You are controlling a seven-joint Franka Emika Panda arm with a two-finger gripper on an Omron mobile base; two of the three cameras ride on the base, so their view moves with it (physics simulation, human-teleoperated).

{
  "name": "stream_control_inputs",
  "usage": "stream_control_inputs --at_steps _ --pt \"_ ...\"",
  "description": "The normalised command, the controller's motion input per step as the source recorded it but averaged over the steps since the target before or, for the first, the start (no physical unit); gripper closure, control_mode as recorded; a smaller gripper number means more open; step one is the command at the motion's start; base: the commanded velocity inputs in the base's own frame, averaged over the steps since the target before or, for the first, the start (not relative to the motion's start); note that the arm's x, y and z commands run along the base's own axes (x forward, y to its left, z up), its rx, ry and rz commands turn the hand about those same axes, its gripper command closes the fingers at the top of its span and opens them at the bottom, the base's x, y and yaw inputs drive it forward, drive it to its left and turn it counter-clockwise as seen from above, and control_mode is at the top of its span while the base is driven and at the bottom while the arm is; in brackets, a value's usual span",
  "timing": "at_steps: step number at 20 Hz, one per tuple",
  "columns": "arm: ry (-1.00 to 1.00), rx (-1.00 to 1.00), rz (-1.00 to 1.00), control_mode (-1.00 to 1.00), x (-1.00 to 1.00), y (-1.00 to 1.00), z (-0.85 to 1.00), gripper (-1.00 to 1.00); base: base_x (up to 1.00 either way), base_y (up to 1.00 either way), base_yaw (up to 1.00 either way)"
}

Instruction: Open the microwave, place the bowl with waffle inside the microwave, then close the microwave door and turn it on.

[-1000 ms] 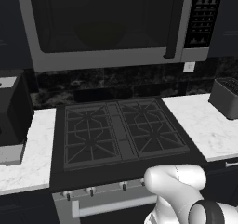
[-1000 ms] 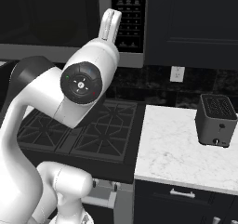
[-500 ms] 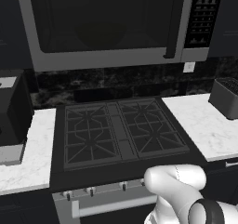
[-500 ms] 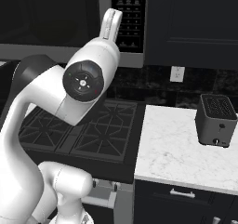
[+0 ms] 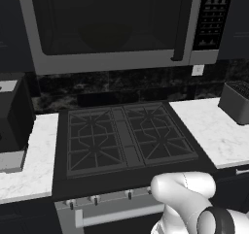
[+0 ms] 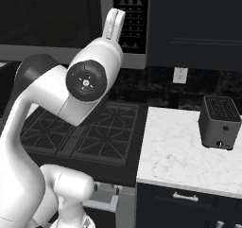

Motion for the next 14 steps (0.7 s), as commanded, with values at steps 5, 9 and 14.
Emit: stream_control_inputs --at_steps 5,9,14 --pt "0.0 0.0 0.01 -1.0 0.02 0.0 0.0 -1.0 0.0 0.0 0.0" --pt "0.0 0.0 0.01 -1.0 0.0 0.0 0.0 -1.0 0.0 0.0 0.0" --pt "0.0 0.0 0.0 -1.0 0.0 0.0 0.0 -1.0 0.0 0.0 0.0"
